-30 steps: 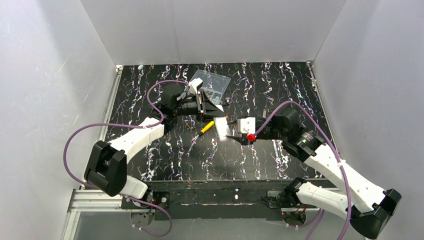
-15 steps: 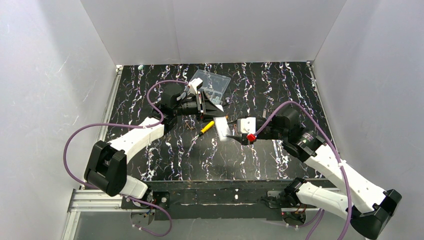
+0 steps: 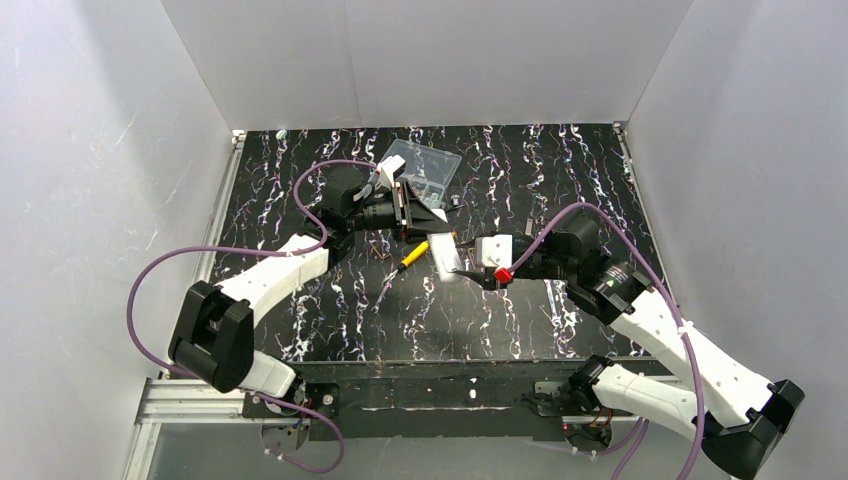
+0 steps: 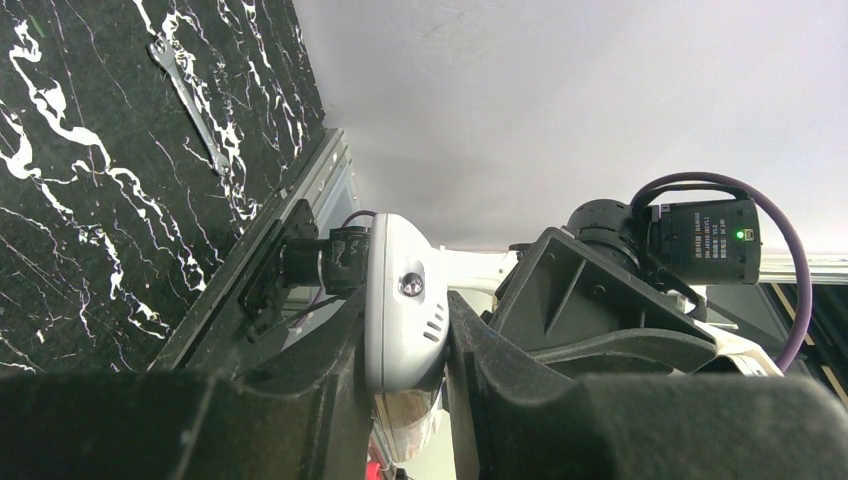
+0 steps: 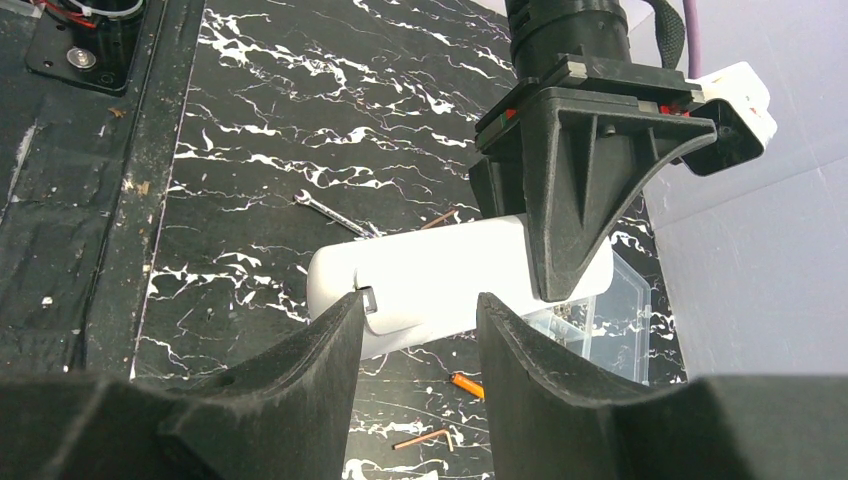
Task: Load the batteries into the remote control
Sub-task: Remove the battery cover from the remote control.
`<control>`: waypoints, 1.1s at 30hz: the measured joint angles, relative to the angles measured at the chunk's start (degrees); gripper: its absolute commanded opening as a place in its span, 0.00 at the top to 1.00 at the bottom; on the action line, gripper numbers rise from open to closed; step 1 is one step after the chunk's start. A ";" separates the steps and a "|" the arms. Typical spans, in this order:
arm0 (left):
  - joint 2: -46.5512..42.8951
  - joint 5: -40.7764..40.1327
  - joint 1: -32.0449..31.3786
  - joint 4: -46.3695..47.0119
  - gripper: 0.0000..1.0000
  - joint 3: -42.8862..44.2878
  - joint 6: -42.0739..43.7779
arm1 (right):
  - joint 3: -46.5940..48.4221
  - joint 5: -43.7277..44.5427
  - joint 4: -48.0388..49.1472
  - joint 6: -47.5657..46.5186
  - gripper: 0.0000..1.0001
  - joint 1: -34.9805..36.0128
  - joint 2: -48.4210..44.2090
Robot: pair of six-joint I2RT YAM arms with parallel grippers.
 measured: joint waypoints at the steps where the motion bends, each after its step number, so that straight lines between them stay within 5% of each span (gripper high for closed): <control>1: 0.00 0.00 0.00 0.09 1.00 0.00 0.00 | 0.00 0.04 0.00 0.00 0.48 0.00 -0.02; 33: 0.57 0.13 0.00 0.22 1.00 0.00 -0.17 | 0.00 1.36 -0.63 -0.02 0.48 -0.02 -1.11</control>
